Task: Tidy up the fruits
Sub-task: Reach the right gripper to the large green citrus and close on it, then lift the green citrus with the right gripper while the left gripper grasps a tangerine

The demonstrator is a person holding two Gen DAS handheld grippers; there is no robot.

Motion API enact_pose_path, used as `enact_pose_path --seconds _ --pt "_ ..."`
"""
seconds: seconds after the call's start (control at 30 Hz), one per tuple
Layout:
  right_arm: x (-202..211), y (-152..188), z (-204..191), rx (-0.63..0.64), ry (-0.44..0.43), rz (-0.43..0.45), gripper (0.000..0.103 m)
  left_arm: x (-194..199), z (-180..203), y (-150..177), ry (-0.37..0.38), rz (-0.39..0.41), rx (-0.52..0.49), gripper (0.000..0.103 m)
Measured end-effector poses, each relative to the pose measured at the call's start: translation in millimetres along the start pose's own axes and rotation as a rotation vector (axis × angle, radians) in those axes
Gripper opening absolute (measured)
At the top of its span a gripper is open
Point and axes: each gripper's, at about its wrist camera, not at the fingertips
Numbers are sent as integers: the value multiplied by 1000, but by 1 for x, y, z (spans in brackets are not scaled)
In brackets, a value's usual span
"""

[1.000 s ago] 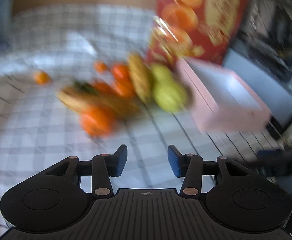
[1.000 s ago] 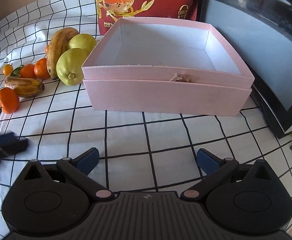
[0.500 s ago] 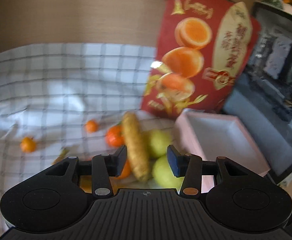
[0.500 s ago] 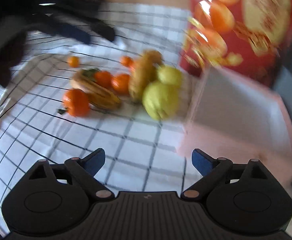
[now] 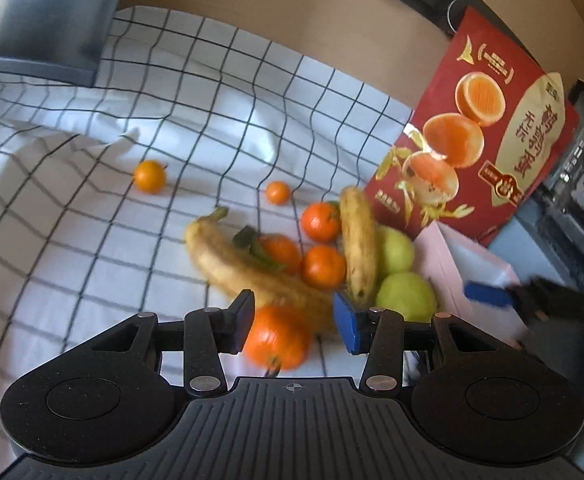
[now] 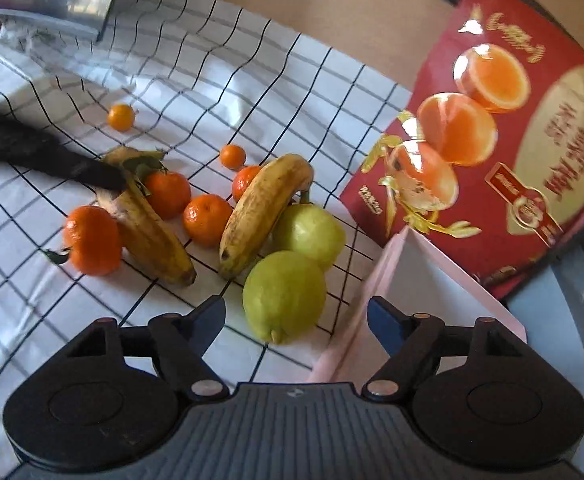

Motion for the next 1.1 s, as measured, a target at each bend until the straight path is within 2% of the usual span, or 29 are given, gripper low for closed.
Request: enact_pose_path --seconds 0.1,0.2,0.33,0.5,0.6,0.77,0.9,1.0,1.1 --pt "-17 -2 -8 39 1 -48 79 12 -6 6 -8 -24 15 48" --pt "-33 -2 -11 39 -20 -100 72 19 -10 10 -15 -58 -3 48" --pt "-43 -4 -11 41 -20 -110 59 28 -9 12 -10 -106 -67 48" --pt "-41 -2 -13 55 -33 -104 58 27 -13 11 -17 -140 -105 48" --pt "-22 0 -2 -8 -79 -110 58 22 -8 10 18 -148 -142 48" --pt "41 17 7 -31 -198 -97 58 12 9 14 125 -183 -198 48" --pt "70 38 13 -30 -279 -197 58 4 13 20 151 -191 -162 48" --pt "72 49 16 -38 -334 -309 58 3 11 21 145 -173 -117 48" --pt "69 53 11 -18 -376 -374 58 6 10 18 145 -150 -100 48"
Point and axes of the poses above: each gripper's, at about its wrist camera, not at the fingertips, and x roughly against the way its jaws point, z to its right, y to its underside, and after that the axes turned 8 degrees about y, right-handed
